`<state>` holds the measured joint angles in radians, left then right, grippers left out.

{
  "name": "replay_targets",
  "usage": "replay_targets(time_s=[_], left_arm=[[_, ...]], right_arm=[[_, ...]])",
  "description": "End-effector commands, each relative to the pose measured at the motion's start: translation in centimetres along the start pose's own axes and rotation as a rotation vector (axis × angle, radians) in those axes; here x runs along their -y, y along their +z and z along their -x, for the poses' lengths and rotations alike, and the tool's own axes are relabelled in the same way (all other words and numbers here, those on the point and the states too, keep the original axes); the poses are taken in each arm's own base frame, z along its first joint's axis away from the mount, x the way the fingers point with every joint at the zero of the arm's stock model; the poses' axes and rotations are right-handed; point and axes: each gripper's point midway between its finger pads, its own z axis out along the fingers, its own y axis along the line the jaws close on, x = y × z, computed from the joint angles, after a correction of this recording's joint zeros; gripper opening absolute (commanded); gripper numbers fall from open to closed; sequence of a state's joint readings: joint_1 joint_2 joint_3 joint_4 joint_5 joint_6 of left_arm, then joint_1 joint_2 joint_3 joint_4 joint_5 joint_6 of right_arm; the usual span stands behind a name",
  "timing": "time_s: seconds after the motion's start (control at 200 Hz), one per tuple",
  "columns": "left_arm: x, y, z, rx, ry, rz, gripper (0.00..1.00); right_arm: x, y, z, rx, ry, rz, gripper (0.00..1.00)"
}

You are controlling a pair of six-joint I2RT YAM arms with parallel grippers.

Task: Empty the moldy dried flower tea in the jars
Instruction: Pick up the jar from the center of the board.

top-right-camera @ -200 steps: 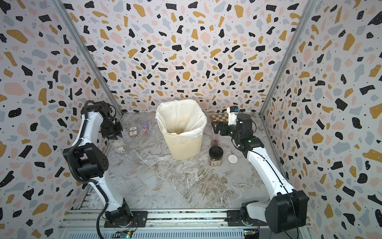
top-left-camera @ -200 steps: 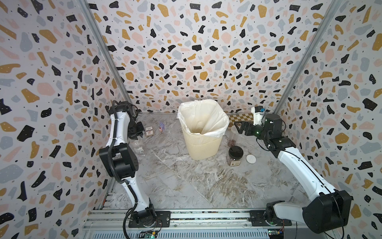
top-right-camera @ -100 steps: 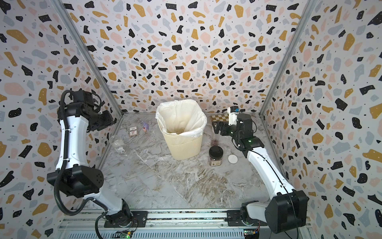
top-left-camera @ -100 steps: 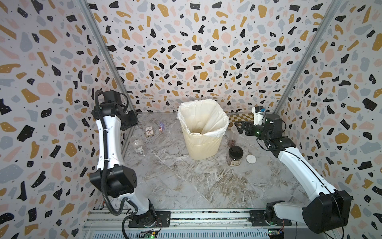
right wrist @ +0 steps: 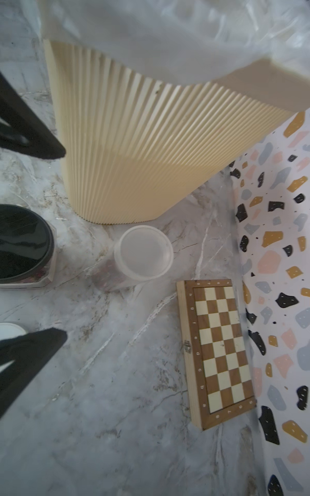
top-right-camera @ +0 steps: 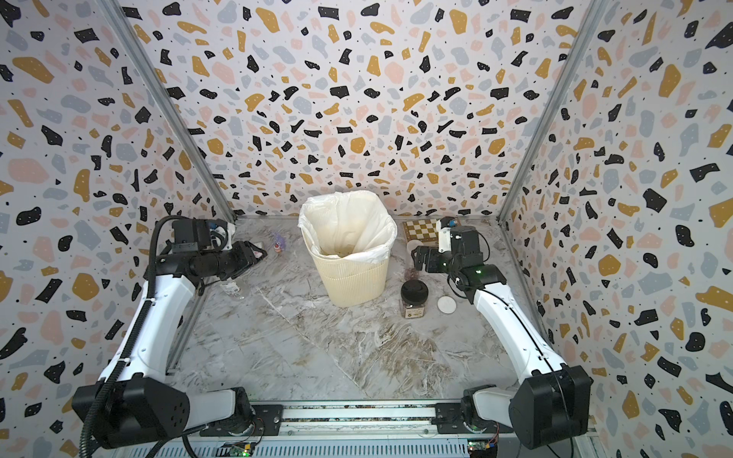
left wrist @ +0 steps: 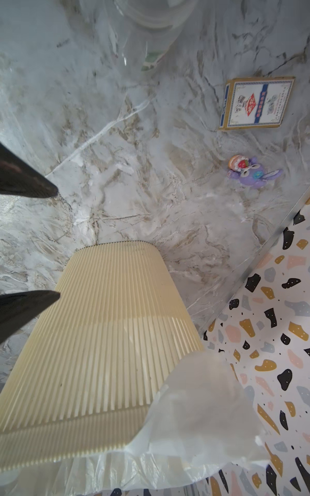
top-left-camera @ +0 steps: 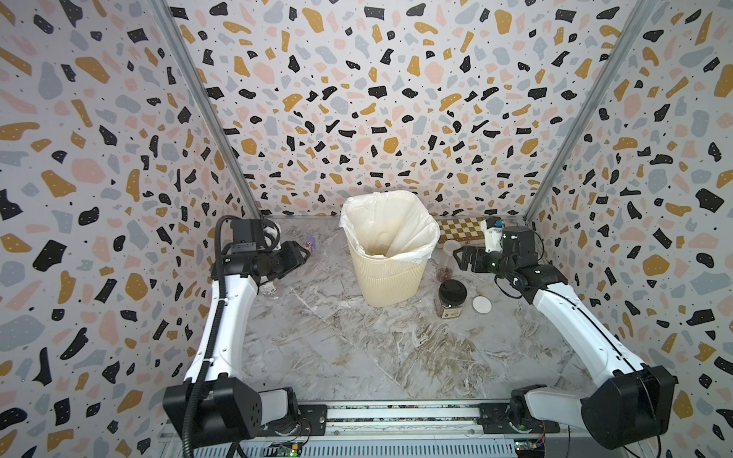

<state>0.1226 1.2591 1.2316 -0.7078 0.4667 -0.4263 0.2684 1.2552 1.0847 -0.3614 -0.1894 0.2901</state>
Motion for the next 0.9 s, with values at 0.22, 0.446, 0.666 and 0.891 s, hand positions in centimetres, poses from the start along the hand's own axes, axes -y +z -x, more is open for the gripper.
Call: replay_targets(time_s=[0.22, 0.446, 0.666, 0.891], left_arm=[[4.3, 2.4, -5.1, -0.021, 0.182, -0.170, 0.68], [4.8, 4.1, -8.2, -0.067, 0.178, -0.210, 0.69], [4.1, 5.6, -10.7, -0.128, 0.167, -0.203, 0.69], [4.2, 6.0, -11.3, -0.148, 0.170, -0.210, 0.69]], right_arm=[[-0.4, 1.9, -8.0, -0.243, -0.127, -0.055, 1.00], [0.1, 3.6, -9.7, -0.318, -0.153, -0.083, 1.00], [0.1, 4.6, -11.2, -0.361, -0.159, -0.098, 0.99], [0.3, 5.4, -11.7, -0.379, -0.179, -0.136, 1.00]])
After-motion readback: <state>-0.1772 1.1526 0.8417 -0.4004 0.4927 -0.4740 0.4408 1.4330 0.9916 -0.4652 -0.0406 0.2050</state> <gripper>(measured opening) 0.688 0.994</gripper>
